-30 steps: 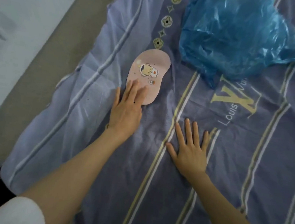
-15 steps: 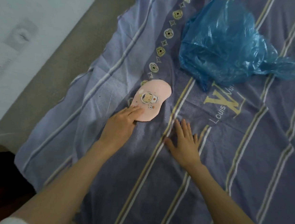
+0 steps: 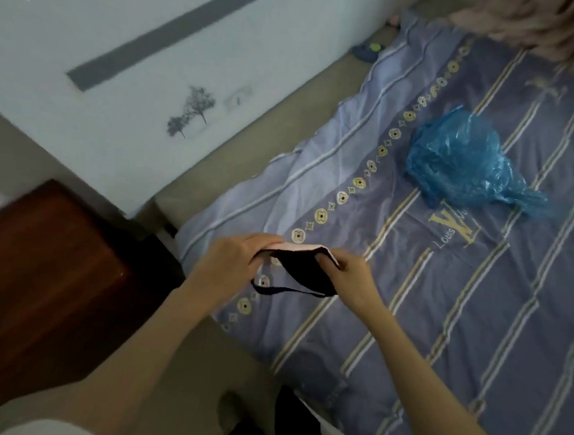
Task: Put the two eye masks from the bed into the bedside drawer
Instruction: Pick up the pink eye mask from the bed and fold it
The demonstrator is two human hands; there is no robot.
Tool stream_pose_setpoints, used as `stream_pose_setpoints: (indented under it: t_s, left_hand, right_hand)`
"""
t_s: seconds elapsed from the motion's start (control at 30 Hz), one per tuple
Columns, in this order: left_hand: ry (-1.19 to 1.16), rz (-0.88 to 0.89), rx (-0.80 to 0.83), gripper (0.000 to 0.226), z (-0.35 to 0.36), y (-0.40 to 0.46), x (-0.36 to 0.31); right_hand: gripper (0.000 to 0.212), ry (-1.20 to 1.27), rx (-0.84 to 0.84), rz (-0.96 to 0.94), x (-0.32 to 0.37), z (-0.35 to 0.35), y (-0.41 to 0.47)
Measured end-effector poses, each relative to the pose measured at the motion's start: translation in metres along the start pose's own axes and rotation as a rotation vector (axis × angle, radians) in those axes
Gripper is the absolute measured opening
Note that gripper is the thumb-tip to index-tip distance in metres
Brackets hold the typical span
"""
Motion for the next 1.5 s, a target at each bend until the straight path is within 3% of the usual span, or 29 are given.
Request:
stream_pose_setpoints:
  t_s: [0.1,0.23,0.43,0.67,0.77,0.83,0.93,1.0,1.13,1.2,1.27,1.33,1.5]
  left_hand:
    - [0.052,0.004,-0.062,0.03,-0.035,-0.054,0.001]
    - [0.085,0.001,-0.088,0.038,-0.06,-0.111,-0.003]
    - [0.14,-0.091,-0.096,0.056,-0.084,-0.155,-0.004]
    - [0.214,-0.15,-0.128,0.073,-0.102,-0.179,-0.014]
    - [0.25,-0.237,-0.277,0.07,-0.114,-0.196,-0.009]
    - [0.117,-0.343,-0.337,0.057,-0.124,-0.205,-0.003]
    - [-0.159,-0.453,-0.289,0.017,-0.136,-0.214,0.0]
    - [-0.361,-0.49,-0.282,0.02,-0.14,-0.217,-0.002]
    - [-1.424,-0.466,-0.573,0.027,-0.146,-0.218,-0.001]
    - [-1.739,-0.435,-0.741,0.03,-0.15,-0.217,0.004]
    - [-1.812,-0.422,-0.834,0.029,-0.154,-0.212,0.006]
    - [-1.736,-0.427,-0.881,0.029,-0.16,-0.206,0.006]
    - [-1.293,-0.564,-0.882,0.035,-0.173,-0.203,0.005]
  right_hand:
    - [0.028,0.16,0.101,0.112,0.03,0.029,-0.029]
    - [0.02,0.693,0.229,0.342,0.066,0.07,-0.059]
    - [0.033,1.004,0.568,0.337,0.132,0.118,-0.093]
    - [0.02,0.967,0.483,0.256,0.175,0.138,-0.101]
    - [0.024,1.025,0.445,0.23,0.184,0.136,-0.098]
    - [0.028,1.035,0.442,0.185,0.19,0.133,-0.094]
    - [0.033,1.001,0.426,0.107,0.195,0.125,-0.088]
    - [0.035,0.978,0.396,0.065,0.194,0.118,-0.084]
    - [0.033,1.001,0.413,0.052,0.187,0.113,-0.083]
    - [0.03,1.02,0.459,0.048,0.188,0.115,-0.088]
    - [0.027,1.014,0.512,0.02,0.192,0.118,-0.093]
    - [0.028,0.97,0.557,-0.036,0.197,0.121,-0.098]
    - [0.027,0.899,0.632,-0.119,0.206,0.122,-0.104]
Point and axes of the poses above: each hand's wrist, its own y-axis towards the middle knuckle, its own z-axis out of the palm, x = y × z, the point moved 5 cm from there along y, towards the middle knuckle, and after that the axes turned 3 degrees about y, right-handed, at the moved point
